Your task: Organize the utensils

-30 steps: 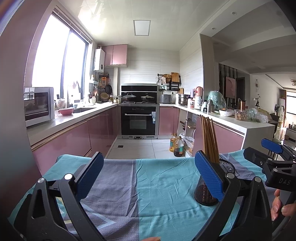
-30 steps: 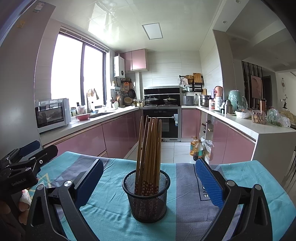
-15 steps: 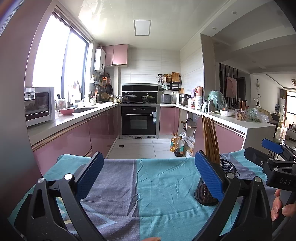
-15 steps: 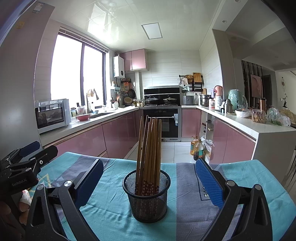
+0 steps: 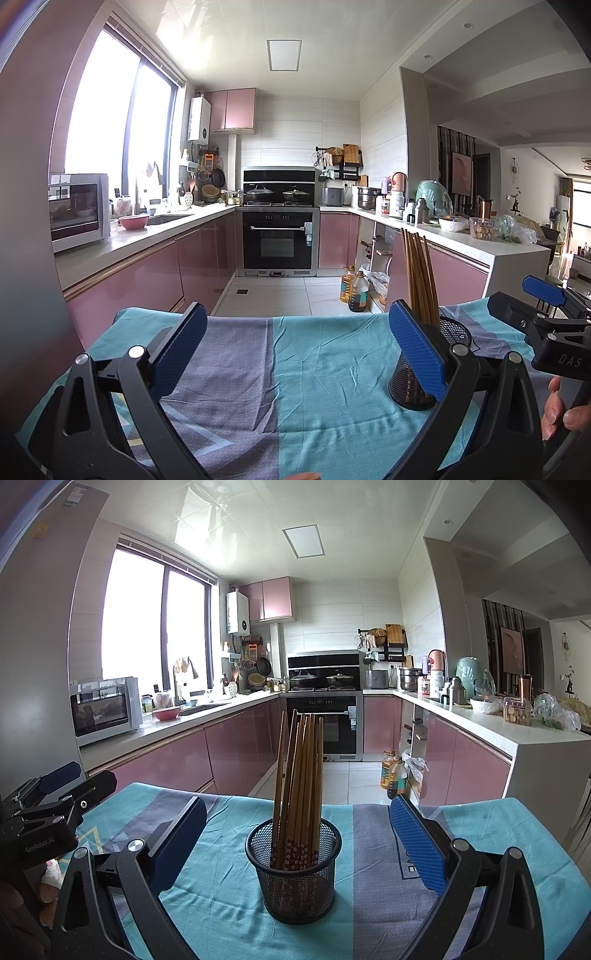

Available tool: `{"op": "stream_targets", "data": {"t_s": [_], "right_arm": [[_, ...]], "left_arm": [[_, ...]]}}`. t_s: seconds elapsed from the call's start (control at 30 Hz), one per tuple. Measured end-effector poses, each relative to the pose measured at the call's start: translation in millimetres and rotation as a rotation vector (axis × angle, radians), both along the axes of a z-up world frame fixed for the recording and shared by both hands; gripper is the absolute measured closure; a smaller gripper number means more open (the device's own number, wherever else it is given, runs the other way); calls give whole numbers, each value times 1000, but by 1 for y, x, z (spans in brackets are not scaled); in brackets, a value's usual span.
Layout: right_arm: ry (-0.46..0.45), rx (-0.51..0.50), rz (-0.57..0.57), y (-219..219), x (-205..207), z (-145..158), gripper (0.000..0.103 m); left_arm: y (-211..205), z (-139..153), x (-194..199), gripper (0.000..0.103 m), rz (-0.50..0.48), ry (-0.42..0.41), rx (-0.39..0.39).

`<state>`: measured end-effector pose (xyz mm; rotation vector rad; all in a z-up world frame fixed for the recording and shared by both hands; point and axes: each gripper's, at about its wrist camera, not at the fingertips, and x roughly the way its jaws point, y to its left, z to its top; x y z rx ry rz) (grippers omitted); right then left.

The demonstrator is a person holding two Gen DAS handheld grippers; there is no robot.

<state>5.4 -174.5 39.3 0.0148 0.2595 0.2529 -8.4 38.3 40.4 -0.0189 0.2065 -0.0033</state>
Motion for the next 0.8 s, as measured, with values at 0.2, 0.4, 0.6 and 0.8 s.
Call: {"op": "stream_targets", "data": {"t_s": [0.2,0.4,0.6,0.8], "right_arm": [[2,1,0,0,0,1,7],[3,-2,3,1,0,1,7],[3,0,4,1,0,1,7],[5,-5,3,2,0,1,7]], "left_arm": [[0,1,0,6,1,-1,2],[1,0,-1,6,1,-1,2],[0,0,-1,6,1,-1,2],[0,0,-1,6,1,0,2]]}}
